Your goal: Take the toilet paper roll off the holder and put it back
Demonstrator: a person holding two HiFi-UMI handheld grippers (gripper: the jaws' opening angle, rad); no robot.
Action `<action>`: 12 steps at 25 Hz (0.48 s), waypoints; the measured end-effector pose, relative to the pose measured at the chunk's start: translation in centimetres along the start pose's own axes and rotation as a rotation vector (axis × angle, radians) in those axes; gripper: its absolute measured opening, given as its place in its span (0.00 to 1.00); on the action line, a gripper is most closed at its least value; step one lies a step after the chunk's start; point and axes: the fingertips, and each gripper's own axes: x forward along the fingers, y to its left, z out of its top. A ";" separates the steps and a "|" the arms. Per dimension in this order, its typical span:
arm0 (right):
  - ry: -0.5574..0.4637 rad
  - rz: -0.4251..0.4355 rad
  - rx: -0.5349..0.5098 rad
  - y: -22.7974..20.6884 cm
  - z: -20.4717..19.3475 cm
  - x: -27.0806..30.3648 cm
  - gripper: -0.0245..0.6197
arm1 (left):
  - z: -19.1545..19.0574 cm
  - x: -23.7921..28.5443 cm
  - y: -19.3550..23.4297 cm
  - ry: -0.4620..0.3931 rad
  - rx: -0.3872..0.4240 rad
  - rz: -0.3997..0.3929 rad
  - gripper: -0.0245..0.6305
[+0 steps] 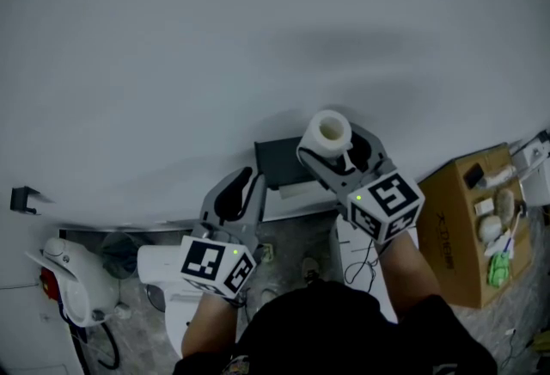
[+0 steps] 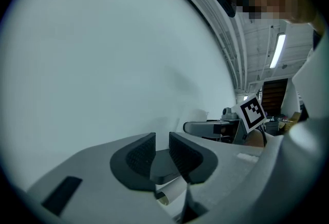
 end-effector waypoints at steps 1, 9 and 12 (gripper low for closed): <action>0.009 0.001 0.001 -0.2 -0.3 0.2 0.52 | -0.1 0.3 0.1 0.003 0.000 0.001 0.14; 0.054 0.004 -0.012 -1.2 -2.1 0.6 0.52 | -0.8 1.7 0.1 0.023 -0.002 -0.007 0.16; 0.071 -0.001 -0.013 -1.3 -2.6 0.7 0.52 | -1.0 1.8 0.1 0.028 -0.005 -0.010 0.16</action>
